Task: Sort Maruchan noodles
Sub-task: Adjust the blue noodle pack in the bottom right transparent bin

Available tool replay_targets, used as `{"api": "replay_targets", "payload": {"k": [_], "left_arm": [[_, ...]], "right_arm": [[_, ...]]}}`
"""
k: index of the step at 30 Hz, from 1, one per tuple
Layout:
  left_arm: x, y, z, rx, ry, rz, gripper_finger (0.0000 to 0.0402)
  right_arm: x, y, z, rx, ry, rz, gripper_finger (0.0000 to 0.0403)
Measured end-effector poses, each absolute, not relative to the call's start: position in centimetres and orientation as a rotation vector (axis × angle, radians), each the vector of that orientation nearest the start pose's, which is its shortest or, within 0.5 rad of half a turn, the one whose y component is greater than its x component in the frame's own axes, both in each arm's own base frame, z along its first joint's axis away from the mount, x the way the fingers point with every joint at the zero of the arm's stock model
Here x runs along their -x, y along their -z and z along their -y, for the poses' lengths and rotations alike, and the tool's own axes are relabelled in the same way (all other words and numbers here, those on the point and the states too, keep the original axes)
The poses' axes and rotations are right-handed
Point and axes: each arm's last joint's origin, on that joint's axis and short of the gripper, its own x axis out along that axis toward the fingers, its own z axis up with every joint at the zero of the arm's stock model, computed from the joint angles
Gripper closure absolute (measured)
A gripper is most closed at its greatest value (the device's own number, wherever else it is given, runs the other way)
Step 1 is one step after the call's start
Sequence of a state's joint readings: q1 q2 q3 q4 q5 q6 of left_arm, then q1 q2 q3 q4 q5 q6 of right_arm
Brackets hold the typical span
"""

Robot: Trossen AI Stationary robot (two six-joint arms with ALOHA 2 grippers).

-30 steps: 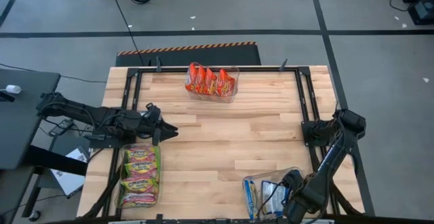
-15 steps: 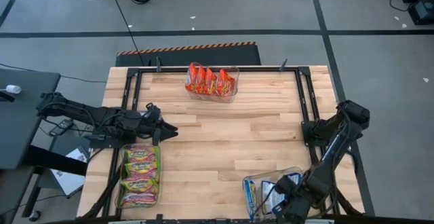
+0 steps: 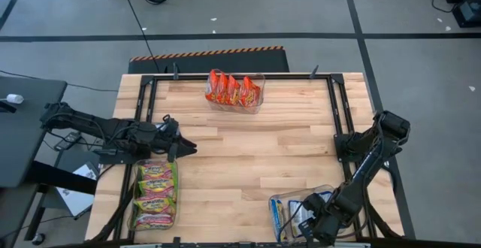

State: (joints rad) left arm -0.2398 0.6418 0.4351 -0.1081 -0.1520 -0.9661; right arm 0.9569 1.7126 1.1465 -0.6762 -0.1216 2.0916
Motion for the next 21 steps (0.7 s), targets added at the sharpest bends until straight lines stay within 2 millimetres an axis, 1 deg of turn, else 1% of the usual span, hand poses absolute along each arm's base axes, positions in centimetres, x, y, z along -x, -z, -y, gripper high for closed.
{"api": "replay_targets", "payload": {"k": [2, 5, 9, 11, 14, 17, 19, 21], "left_arm": [[-14.9, -24.0, 3.2, 0.899, -0.069, -0.325, 0.0185], [-14.9, -24.0, 3.2, 0.910, -0.071, -0.325, 0.0185], [-14.9, -24.0, 3.2, 0.909, -0.071, -0.325, 0.0185], [-14.9, -24.0, 3.2, 0.906, -0.070, -0.325, 0.0185], [-14.9, -24.0, 3.2, 0.906, -0.070, -0.325, 0.0185], [-14.9, -24.0, 3.2, 0.906, -0.070, -0.325, 0.0185], [-14.9, -24.0, 3.2, 0.907, -0.071, -0.325, 0.0185], [-14.9, -24.0, 3.2, 0.907, -0.071, -0.325, 0.0185]], "right_arm": [[-18.6, -19.3, -27.0, -1.151, 0.595, -1.477, 0.0233], [-18.8, -20.1, -27.2, -1.154, 0.589, -1.480, 0.0233], [-18.4, -21.0, -27.0, -1.078, 0.636, -1.495, 0.0232], [-18.4, -21.0, -27.0, -1.055, 0.611, -1.500, 0.0232], [-19.1, -20.3, -27.1, -1.081, 0.514, -1.486, 0.0231], [-19.4, -19.5, -26.7, -1.087, 0.513, -1.454, 0.0235], [-19.5, -19.4, -26.4, -1.076, 0.531, -1.429, 0.0245], [-19.7, -19.4, -26.2, -1.065, 0.534, -1.421, 0.0265]]}}
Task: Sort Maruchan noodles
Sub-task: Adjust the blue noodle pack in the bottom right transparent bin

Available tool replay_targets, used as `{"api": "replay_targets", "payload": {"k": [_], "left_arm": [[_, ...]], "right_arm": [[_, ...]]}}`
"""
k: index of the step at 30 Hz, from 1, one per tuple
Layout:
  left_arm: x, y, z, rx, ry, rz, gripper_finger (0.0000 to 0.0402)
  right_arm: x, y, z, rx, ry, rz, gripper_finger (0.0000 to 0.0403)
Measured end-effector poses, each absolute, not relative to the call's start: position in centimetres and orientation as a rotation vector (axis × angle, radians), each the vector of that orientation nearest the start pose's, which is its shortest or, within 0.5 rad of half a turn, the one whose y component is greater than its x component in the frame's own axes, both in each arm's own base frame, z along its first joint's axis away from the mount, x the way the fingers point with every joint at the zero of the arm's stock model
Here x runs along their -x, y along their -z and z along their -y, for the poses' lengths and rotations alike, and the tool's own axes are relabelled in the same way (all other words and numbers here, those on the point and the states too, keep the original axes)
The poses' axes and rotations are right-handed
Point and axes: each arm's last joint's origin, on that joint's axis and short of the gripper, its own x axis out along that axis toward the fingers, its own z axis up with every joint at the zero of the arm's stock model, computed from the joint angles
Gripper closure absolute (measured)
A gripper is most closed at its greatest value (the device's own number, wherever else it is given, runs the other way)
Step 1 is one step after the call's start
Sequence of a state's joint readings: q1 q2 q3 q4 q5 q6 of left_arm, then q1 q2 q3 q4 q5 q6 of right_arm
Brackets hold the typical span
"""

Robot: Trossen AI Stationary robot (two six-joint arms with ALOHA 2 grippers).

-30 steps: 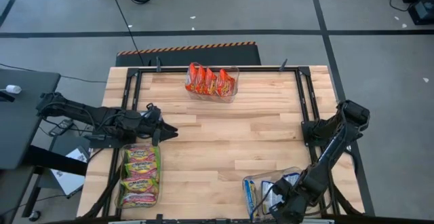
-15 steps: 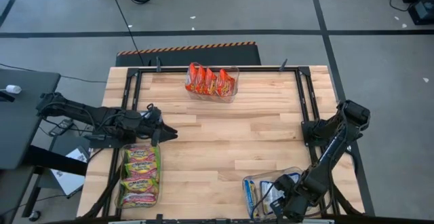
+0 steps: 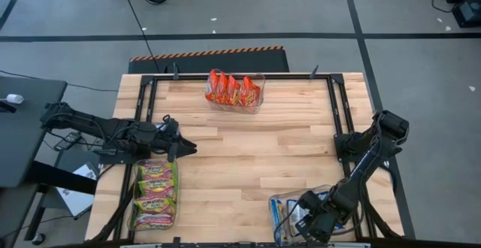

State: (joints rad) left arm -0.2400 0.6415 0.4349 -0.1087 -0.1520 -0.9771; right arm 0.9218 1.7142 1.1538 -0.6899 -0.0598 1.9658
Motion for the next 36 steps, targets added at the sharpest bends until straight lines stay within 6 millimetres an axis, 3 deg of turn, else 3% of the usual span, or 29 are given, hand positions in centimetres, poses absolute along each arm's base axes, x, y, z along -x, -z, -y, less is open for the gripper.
{"api": "replay_targets", "payload": {"k": [6, 13, 16, 28, 36], "left_arm": [[-14.9, -24.0, 3.2, 0.911, -0.071, -0.325, 0.0185], [-14.9, -24.0, 3.2, 0.911, -0.072, -0.324, 0.0185], [-14.9, -24.0, 3.2, 0.905, -0.078, -0.321, 0.0185], [-14.9, -24.0, 3.2, 0.902, -0.080, -0.320, 0.0185], [-14.9, -24.2, 3.3, 0.946, -0.049, -0.318, 0.0185]], "right_arm": [[-20.2, -20.5, -25.7, -0.993, 0.532, -1.443, 0.0386], [-19.8, -26.6, -24.1, -0.789, 0.686, -1.601, 0.0397], [-19.5, -28.1, -23.3, -0.764, 0.758, -1.666, 0.0397], [-19.0, -26.3, -22.6, -0.774, 0.895, -1.808, 0.0400], [-19.8, -25.5, -24.3, -0.951, 0.739, -1.857, 0.0396]]}}
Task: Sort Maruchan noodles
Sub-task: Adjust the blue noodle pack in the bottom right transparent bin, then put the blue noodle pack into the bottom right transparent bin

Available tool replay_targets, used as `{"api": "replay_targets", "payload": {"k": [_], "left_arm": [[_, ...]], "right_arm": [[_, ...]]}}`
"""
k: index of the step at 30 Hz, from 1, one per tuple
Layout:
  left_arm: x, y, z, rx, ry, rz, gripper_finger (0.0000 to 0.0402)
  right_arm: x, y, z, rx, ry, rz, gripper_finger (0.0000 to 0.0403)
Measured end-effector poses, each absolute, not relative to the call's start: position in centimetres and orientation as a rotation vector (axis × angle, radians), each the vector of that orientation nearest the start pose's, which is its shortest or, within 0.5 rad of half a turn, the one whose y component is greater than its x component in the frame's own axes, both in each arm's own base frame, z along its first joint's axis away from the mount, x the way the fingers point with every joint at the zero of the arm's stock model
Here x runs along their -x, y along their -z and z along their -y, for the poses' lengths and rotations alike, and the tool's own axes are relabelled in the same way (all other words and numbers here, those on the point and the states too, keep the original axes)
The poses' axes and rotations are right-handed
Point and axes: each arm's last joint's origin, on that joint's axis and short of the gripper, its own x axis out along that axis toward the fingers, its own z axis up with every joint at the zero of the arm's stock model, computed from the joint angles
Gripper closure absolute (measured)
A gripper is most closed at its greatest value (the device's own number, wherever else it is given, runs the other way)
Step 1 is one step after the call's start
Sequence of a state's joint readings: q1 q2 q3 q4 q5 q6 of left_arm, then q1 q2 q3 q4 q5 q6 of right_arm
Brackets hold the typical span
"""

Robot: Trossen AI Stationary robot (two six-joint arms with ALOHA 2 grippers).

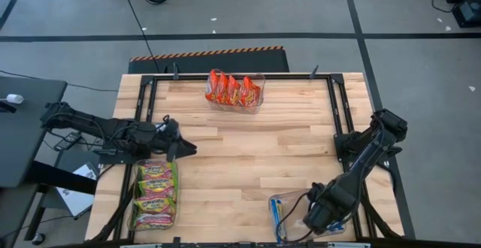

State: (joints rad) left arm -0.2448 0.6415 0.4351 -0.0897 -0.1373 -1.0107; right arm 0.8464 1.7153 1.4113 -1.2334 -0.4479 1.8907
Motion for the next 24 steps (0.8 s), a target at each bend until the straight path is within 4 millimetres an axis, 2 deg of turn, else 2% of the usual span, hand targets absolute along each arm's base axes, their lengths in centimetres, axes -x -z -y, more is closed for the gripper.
{"api": "replay_targets", "payload": {"k": [4, 8, 13, 18, 21, 24], "left_arm": [[-14.9, -24.3, 3.6, 0.947, -0.007, -0.331, 0.0185], [-14.8, -24.0, 3.6, 0.941, -0.021, -0.357, 0.0185], [-14.8, -23.9, 3.6, 0.936, -0.026, -0.365, 0.0187], [-14.7, -24.0, 3.5, 0.902, -0.030, -0.370, 0.0207], [-14.3, -24.9, 3.1, 0.861, -0.097, -0.453, 0.0220], [-13.1, -26.7, 2.1, 0.808, -0.247, -0.554, 0.0229]], "right_arm": [[-20.1, -25.8, -24.7, -1.026, 0.737, -1.834, 0.0395], [-20.1, -25.4, -24.7, -1.027, 0.754, -1.820, 0.0387], [-20.0, -24.2, -24.5, -1.025, 0.760, -1.817, 0.0356], [-20.0, -22.9, -24.4, -1.026, 0.753, -1.798, 0.0320], [-19.9, -23.0, -24.2, -1.005, 0.760, -1.803, 0.0302], [-20.1, -24.5, -23.9, -0.992, 0.754, -1.788, 0.0287]]}}
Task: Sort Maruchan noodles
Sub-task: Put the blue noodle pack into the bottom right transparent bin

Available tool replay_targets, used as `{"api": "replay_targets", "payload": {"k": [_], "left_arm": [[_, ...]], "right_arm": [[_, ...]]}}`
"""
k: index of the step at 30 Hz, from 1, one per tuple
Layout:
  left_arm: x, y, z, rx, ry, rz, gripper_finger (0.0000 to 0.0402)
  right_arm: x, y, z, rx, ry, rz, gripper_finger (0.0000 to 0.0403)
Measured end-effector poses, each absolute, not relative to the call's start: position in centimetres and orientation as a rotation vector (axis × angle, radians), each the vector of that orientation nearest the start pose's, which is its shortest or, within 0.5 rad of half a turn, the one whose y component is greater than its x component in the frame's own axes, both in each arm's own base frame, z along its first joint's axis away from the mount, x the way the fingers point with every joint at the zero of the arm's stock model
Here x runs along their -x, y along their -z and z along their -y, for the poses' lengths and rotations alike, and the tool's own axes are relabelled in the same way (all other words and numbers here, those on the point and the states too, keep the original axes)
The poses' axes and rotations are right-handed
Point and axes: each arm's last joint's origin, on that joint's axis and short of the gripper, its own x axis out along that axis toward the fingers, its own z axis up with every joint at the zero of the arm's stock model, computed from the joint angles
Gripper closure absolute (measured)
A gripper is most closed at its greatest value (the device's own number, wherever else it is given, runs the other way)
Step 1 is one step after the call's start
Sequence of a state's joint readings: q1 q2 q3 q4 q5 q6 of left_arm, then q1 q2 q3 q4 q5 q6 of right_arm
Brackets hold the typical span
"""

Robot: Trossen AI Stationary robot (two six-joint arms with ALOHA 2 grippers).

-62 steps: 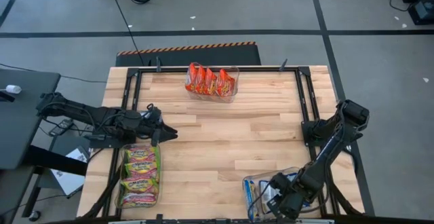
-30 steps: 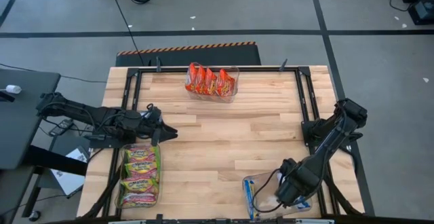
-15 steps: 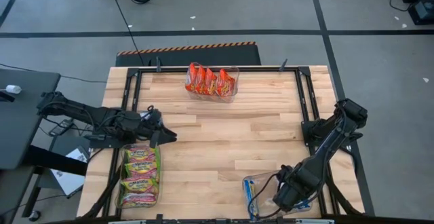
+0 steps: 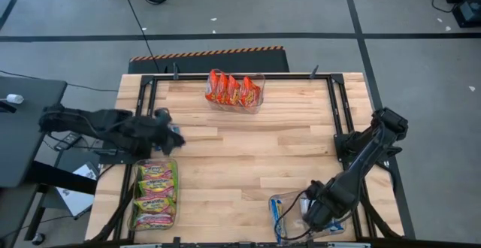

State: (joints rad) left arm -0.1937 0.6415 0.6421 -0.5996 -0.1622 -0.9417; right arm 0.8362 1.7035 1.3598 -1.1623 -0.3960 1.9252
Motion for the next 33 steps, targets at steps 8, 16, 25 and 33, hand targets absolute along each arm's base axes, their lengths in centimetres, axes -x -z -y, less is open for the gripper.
{"api": "replay_targets", "payload": {"k": [8, 16, 25, 33], "left_arm": [[-10.4, -26.7, -0.3, 0.841, -0.768, -0.896, 0.0224], [-14.3, -21.2, -0.9, 0.690, -0.955, -0.951, 0.0161], [-18.3, -16.5, -1.0, 0.592, -1.099, -1.083, 0.0161], [-19.4, -12.9, -1.0, 0.612, -1.269, -1.177, 0.0197]], "right_arm": [[-21.6, -30.2, -20.2, -0.894, 0.750, -1.463, 0.0254], [-24.2, -33.6, -15.6, -0.752, 0.656, -1.145, 0.0215], [-26.3, -34.3, -11.1, -0.602, 0.608, -1.124, 0.0201], [-27.5, -34.3, -7.9, -0.515, 0.556, -1.175, 0.0202]]}}
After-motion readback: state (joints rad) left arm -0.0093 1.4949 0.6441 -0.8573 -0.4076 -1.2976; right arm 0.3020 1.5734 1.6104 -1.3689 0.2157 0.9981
